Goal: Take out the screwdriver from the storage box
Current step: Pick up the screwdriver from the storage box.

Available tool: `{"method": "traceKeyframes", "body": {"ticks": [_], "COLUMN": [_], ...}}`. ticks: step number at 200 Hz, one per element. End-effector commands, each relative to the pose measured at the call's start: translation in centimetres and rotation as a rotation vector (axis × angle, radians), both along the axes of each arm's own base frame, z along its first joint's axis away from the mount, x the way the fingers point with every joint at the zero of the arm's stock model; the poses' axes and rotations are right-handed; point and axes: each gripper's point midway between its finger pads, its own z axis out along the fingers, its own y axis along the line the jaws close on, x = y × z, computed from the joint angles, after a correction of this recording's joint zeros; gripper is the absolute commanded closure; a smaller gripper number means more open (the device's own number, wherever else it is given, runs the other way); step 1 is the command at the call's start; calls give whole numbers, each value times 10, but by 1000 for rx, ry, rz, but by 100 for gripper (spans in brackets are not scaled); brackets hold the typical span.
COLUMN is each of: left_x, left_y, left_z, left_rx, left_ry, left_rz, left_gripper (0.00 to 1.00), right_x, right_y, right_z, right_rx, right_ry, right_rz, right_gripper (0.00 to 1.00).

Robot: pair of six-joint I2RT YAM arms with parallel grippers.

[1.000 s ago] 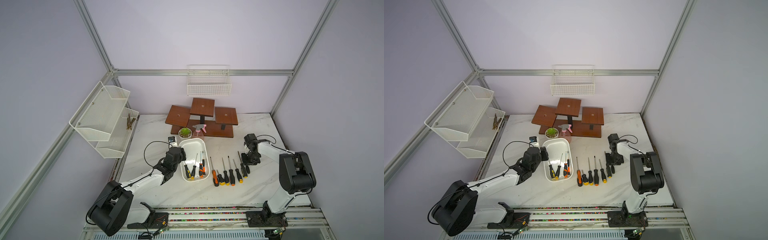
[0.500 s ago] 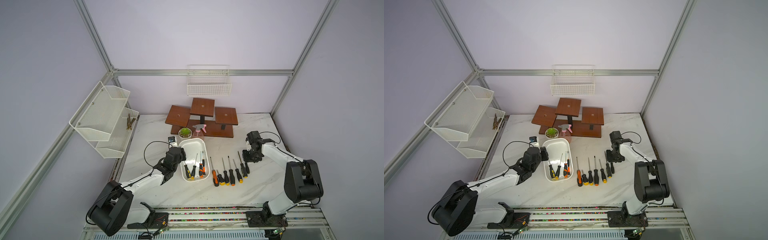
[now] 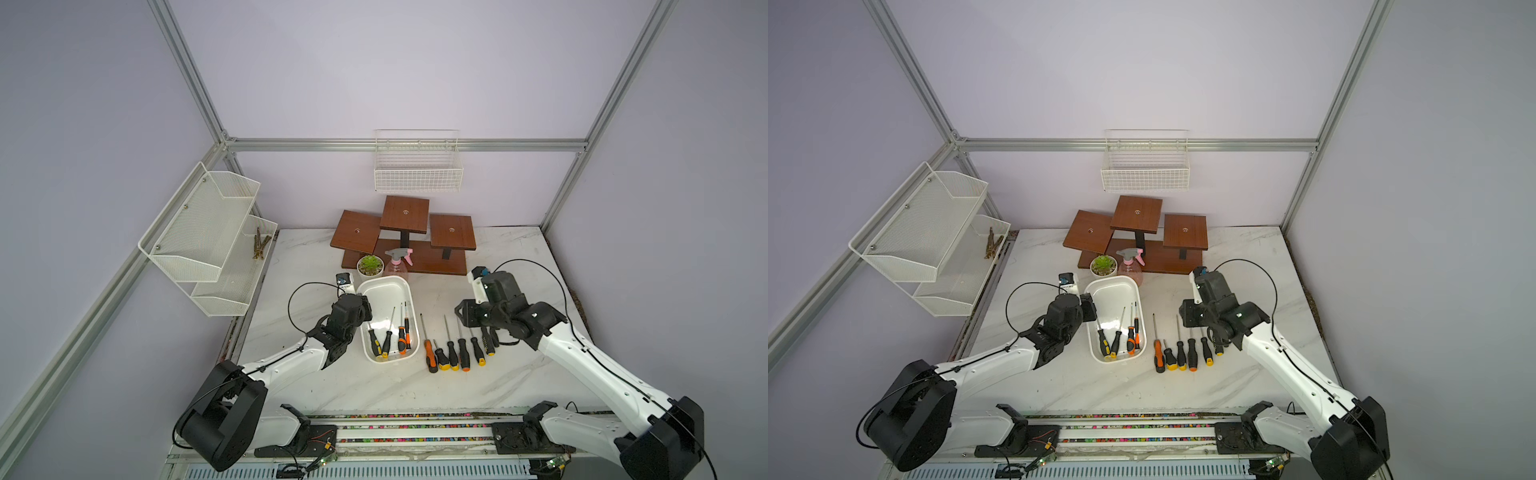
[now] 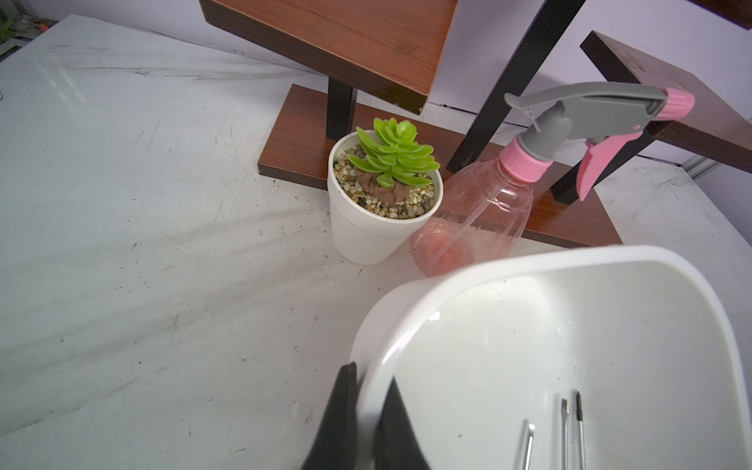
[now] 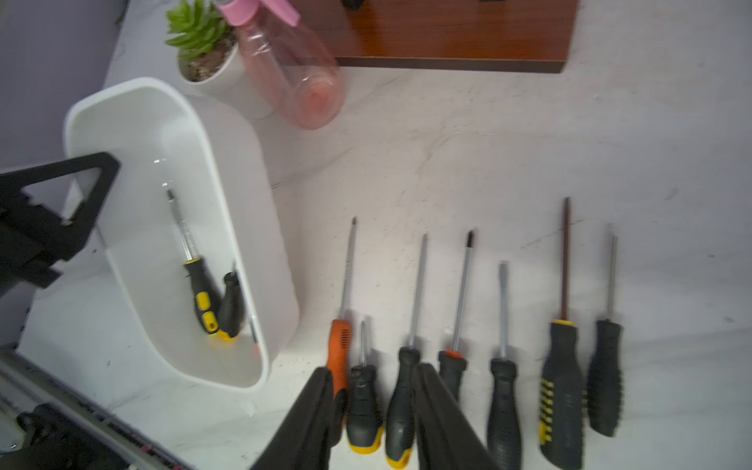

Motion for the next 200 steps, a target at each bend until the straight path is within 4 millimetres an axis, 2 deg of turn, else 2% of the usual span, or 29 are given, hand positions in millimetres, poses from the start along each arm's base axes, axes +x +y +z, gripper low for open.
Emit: {"method": "traceKeyframes", "body": {"ticks": [1,44,61,81,84,101,130,200], "left_x": [6,5,5,5,5,5,4,2], "left_y": [-5,-4,-4,-4,-4,-4,-3,-2], "left_z": [9,8,8,8,8,9,9,10], "left_rx": [-15,-13,-13,-14,-14,-14,-14,-18], "left_ry": [-25,-25,-23,-24,-24,-26,-28,-33], "left_rz": [-12,-13,-11,-12,-11,-9,-7,-6], "left_gripper": [100,100,100,100,100,100,100,100], "right_x": [-4,-19,-20,-21,-19,-18,-14,-3], "right_y": [39,122,147,166,168,171,161,148], "right_z": [6,0,-6,-19,-29,-50,-78,-107], "right_rx": [96,69,50,18,-4,-70,-184,-291], "right_ry": [-20,-27,-25,-9,5,32,52,58], "right_rz": [-35,115,157,189,189,190,160,82], "right_gripper": [62,62,62,62,62,63,63,63]}}
